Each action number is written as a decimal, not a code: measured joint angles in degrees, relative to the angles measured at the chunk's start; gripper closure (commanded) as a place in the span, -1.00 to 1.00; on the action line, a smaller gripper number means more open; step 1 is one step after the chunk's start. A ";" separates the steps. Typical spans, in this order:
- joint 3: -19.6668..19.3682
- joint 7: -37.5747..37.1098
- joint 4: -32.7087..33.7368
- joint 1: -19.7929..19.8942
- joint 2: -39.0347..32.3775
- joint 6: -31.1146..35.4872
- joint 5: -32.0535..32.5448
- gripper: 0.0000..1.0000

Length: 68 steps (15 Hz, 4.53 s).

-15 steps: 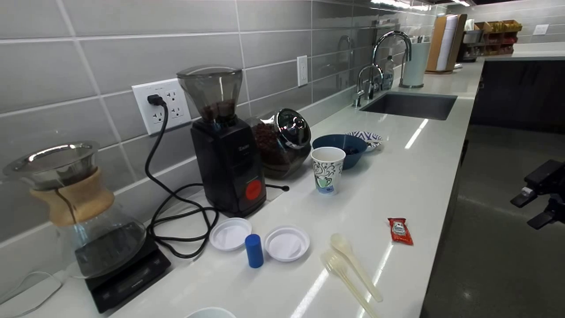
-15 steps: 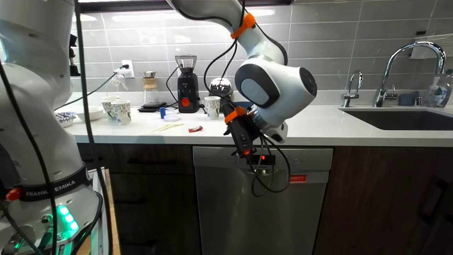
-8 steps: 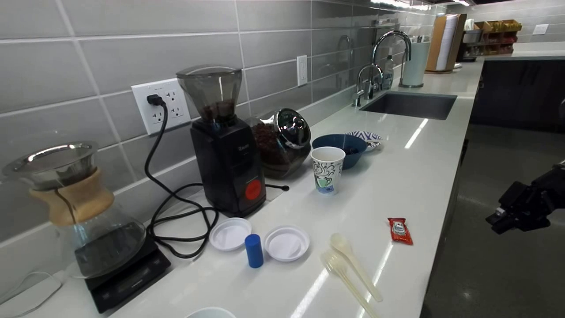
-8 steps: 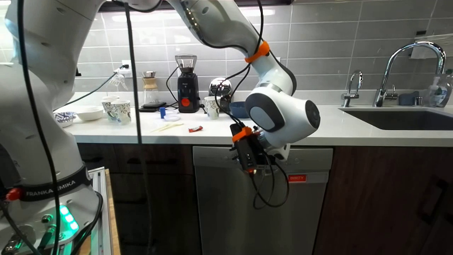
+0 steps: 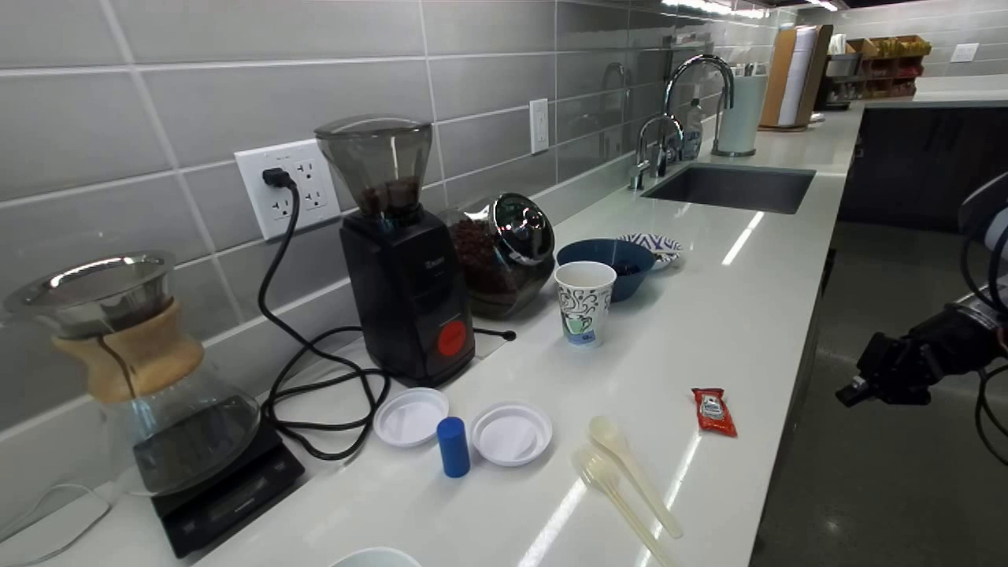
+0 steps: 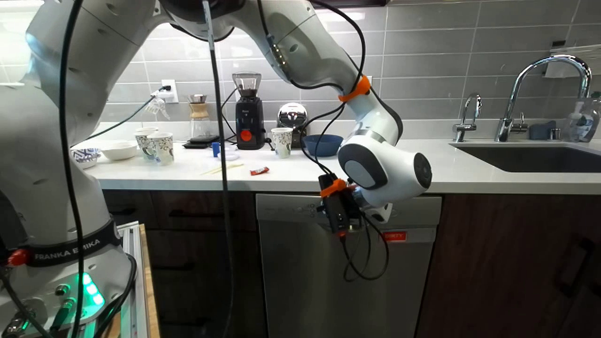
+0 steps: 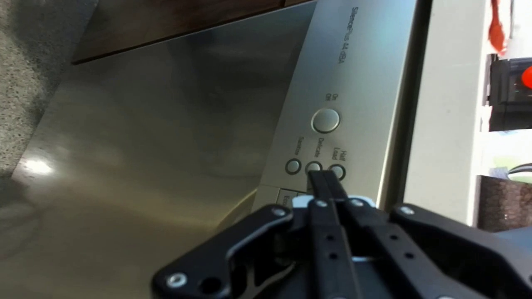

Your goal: Press the button on the oven

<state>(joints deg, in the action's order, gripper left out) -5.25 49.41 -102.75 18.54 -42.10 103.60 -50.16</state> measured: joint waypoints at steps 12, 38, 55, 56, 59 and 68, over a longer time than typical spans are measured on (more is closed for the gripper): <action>2.40 -6.82 6.55 0.00 -4.82 -0.01 -0.45 1.00; -1.06 -7.80 3.27 -0.50 -4.21 2.49 -3.47 1.00; -3.76 -5.84 -20.77 -2.06 28.43 11.81 17.01 0.24; -3.52 -5.04 -22.63 -2.50 30.22 13.51 17.02 0.12; -2.92 -2.38 -27.72 -3.81 34.92 18.52 17.01 -0.28; -3.08 1.80 -35.20 -5.27 42.69 23.28 16.93 -0.99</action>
<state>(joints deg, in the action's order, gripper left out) -8.33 51.22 -137.95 13.27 0.59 126.87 -33.23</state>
